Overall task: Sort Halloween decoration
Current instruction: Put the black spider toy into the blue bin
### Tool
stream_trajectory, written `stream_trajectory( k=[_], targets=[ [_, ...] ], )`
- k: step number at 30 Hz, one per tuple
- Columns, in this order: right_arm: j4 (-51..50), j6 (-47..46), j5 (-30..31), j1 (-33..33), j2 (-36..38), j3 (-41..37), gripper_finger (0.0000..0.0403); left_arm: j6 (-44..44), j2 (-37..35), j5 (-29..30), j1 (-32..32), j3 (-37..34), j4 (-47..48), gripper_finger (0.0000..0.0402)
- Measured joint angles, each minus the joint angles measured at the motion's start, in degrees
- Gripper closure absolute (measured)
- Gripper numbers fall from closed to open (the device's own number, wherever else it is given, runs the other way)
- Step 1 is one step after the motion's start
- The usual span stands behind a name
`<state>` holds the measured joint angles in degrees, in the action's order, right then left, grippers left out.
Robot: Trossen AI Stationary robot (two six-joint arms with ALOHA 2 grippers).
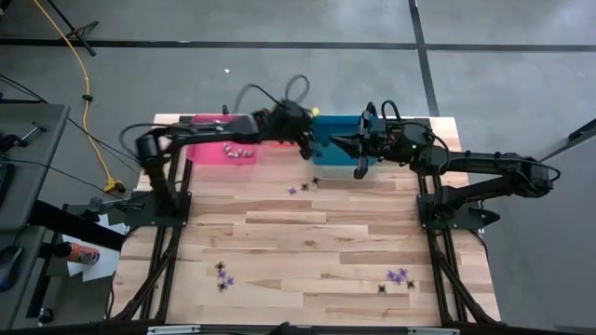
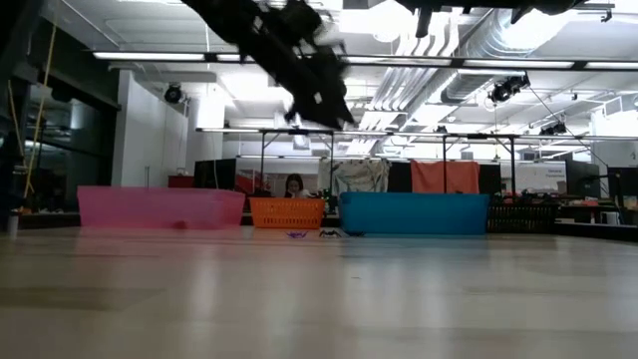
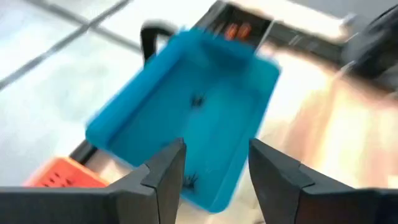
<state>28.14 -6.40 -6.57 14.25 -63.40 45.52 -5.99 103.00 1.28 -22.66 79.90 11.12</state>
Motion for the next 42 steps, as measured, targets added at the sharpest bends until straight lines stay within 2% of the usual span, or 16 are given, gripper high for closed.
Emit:
stream_trajectory(
  k=[3,6,12,16,19,21,30,34,38,42],
  targets=[
    [0.0,0.4,0.0,0.0,0.0,0.0,0.0403,0.3,-8.4,-3.3,-0.4,-3.1,1.2,0.0244],
    [-1.0,0.4,0.0,0.0,0.0,0.0,0.0403,0.0,-18.2,-4.1,1.2,-9.4,-2.4,0.0255],
    [-4.2,0.4,0.0,0.0,0.0,0.0,0.0403,-3.3,-37.6,-4.0,8.5,-31.4,-20.5,0.0291],
    [-5.9,0.4,0.0,0.0,0.0,0.0,0.0403,-5.3,-47.4,-1.6,13.9,-44.4,-29.0,0.0329],
    [-6.3,0.4,0.0,0.0,0.0,0.0,0.0403,-5.3,-51.6,2.8,16.4,-50.0,-31.6,0.0372],
    [-6.3,0.4,0.0,0.0,0.0,0.0,0.0403,-5.4,-53.4,3.6,16.9,-51.4,-32.1,0.0394],
    [-6.6,-0.2,0.0,0.0,0.0,0.0,0.0403,-3.4,-55.5,3.9,16.4,-51.6,-32.4,0.0399],
    [-8.1,-11.5,0.9,0.0,0.0,0.0,0.0397,-4.2,-55.5,3.9,16.3,-51.6,-32.3,0.0401],
    [-18.2,-23.2,-1.9,-2.3,0.0,0.0,0.0354,-4.3,-55.4,3.9,16.3,-51.6,-32.0,0.0401],
    [-37.6,-31.1,-5.4,-10.6,0.0,0.1,0.0291,-4.5,-55.4,3.9,16.3,-51.6,-31.6,0.0401]
  ],
)
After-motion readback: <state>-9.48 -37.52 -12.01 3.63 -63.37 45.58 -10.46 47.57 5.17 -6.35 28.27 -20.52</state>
